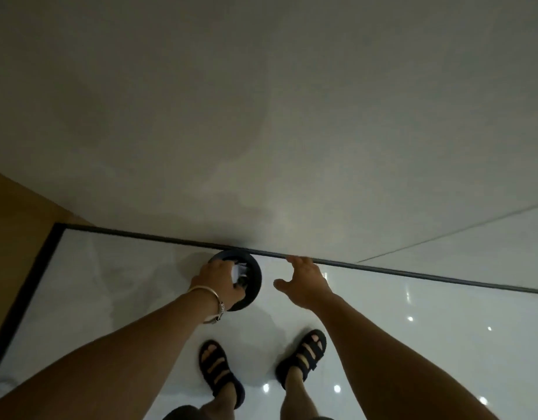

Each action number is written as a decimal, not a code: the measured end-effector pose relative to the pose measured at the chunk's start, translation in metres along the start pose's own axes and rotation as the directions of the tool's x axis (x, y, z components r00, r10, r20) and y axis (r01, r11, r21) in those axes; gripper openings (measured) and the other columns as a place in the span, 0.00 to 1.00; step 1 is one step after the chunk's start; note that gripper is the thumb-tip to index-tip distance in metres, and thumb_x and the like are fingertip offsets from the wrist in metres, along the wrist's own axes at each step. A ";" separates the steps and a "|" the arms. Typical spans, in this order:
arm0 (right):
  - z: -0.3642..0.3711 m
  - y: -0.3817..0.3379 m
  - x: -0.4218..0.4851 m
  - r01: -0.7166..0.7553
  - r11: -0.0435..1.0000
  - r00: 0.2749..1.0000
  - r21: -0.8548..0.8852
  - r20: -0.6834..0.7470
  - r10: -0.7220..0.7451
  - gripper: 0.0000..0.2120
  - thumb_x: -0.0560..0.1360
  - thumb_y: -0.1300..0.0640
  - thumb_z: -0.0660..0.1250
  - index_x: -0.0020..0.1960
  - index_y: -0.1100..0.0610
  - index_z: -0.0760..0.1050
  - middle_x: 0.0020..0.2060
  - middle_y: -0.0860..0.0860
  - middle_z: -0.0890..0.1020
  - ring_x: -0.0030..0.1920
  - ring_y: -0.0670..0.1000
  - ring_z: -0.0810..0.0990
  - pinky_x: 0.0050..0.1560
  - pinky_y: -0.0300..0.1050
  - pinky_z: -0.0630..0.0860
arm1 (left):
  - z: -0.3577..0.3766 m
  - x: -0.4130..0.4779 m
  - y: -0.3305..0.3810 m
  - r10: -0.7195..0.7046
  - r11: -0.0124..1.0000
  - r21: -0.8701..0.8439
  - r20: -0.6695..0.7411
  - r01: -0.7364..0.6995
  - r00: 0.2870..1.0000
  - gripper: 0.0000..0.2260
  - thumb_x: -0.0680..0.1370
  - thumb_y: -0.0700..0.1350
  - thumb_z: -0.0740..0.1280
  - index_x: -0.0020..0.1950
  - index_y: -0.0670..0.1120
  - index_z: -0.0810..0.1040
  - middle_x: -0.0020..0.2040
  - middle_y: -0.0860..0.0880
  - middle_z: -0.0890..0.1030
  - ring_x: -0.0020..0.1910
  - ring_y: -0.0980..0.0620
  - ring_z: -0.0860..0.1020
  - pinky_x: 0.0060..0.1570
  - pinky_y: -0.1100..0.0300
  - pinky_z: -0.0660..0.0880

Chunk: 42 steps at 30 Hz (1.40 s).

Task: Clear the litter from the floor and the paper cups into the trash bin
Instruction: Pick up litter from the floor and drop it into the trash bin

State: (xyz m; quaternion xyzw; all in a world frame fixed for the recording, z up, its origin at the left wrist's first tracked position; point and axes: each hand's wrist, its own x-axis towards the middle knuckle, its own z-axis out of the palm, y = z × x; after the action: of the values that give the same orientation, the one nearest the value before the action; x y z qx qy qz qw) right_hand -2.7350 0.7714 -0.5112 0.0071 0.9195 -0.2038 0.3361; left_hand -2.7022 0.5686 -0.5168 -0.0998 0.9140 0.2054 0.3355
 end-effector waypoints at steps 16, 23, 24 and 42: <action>-0.136 0.293 -0.318 -0.336 0.899 0.848 0.281 -0.325 0.419 0.37 0.75 0.42 0.66 0.78 0.51 0.56 0.75 0.53 0.61 0.73 0.56 0.61 0.70 0.54 0.66 | 0.067 -0.171 0.383 0.602 0.681 0.440 0.118 -0.585 0.789 0.33 0.73 0.58 0.63 0.75 0.50 0.58 0.73 0.48 0.61 0.71 0.46 0.60 0.67 0.52 0.64; -0.163 0.419 -0.431 -0.429 0.804 0.695 0.412 -0.418 0.585 0.37 0.75 0.43 0.67 0.78 0.51 0.56 0.75 0.53 0.61 0.73 0.56 0.61 0.71 0.56 0.65 | 0.153 -0.251 0.538 0.795 0.389 0.506 0.238 -0.770 0.558 0.32 0.73 0.59 0.64 0.74 0.50 0.60 0.73 0.49 0.63 0.72 0.47 0.60 0.68 0.51 0.63; -0.166 0.435 -0.446 -0.441 0.784 0.670 0.438 -0.421 0.612 0.36 0.75 0.43 0.67 0.78 0.51 0.56 0.75 0.53 0.61 0.73 0.56 0.61 0.70 0.55 0.65 | 0.165 -0.261 0.558 0.812 0.342 0.516 0.259 -0.786 0.523 0.31 0.73 0.59 0.64 0.74 0.50 0.60 0.72 0.49 0.63 0.71 0.47 0.60 0.67 0.51 0.64; -0.215 0.675 -0.564 -0.538 0.310 0.255 0.784 -0.199 0.946 0.36 0.75 0.43 0.67 0.78 0.51 0.57 0.75 0.52 0.61 0.73 0.56 0.61 0.69 0.55 0.66 | 0.329 -0.302 0.886 0.769 -0.227 0.438 0.628 -0.870 0.116 0.33 0.74 0.59 0.64 0.75 0.50 0.59 0.73 0.49 0.63 0.72 0.47 0.61 0.66 0.49 0.66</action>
State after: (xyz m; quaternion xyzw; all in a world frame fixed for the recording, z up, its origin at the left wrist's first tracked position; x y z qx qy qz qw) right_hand -2.3293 1.5419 -0.2624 0.6404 0.7248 -0.2517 0.0335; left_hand -2.5699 1.5212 -0.2736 0.6960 0.6975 -0.0270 0.1682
